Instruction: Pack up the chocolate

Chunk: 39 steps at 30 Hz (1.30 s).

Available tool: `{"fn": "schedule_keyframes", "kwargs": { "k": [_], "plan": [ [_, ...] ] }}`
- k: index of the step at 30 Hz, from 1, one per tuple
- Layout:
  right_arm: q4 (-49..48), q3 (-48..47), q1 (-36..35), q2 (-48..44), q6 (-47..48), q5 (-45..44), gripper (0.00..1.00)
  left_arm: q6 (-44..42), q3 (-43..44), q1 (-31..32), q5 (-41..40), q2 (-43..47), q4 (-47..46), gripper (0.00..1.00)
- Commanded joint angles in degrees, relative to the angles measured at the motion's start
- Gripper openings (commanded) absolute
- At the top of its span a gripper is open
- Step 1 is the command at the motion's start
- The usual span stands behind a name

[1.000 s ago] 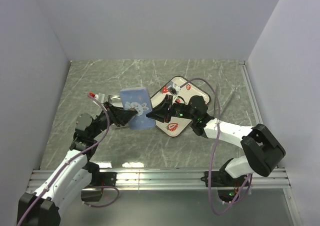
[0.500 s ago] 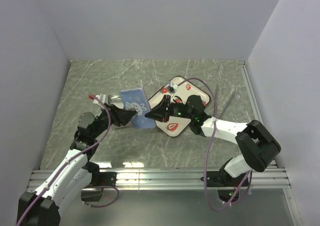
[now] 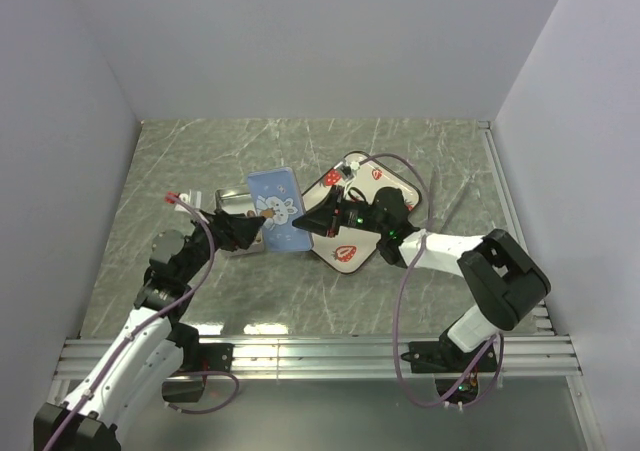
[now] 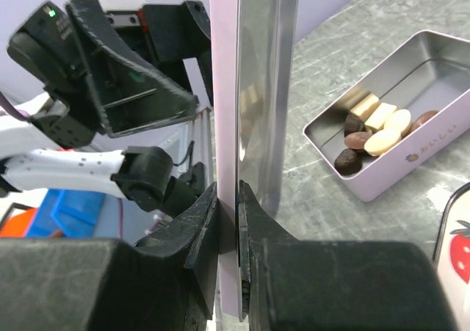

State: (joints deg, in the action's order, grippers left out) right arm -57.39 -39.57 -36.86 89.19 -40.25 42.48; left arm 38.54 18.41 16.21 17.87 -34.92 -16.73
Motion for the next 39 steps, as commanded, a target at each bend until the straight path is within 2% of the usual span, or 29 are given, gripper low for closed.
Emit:
{"fn": "schedule_keyframes", "kwargs": {
  "k": [1,4,10,17,24,39],
  "plan": [
    [-7.4,-3.1,0.4,1.1,-4.2,-0.2,0.17,-1.7,0.3,0.0,-10.3,1.2,4.1,0.83],
    [-9.0,-3.7,0.3,2.5,-7.1,0.1,0.17,-1.6,-0.3,0.0,-17.7,1.9,6.0,0.85],
    [-11.0,-5.6,0.2,6.3,-10.5,0.2,0.17,-0.6,-3.0,-0.3,-24.1,0.9,4.1,0.90],
    [-5.3,-8.9,-1.8,7.9,-7.2,-2.1,0.17,0.5,-5.9,-4.9,-19.2,-5.6,-4.0,0.92],
    [-1.2,-12.3,-2.6,11.5,-6.7,-3.5,0.17,1.9,-7.9,-10.9,-15.1,-6.7,-7.6,0.92],
    [2.5,-19.8,-2.9,21.0,-7.7,-4.4,0.17,2.9,-9.2,-13.2,-11.2,-8.6,-11.2,0.93]
  ]
}}
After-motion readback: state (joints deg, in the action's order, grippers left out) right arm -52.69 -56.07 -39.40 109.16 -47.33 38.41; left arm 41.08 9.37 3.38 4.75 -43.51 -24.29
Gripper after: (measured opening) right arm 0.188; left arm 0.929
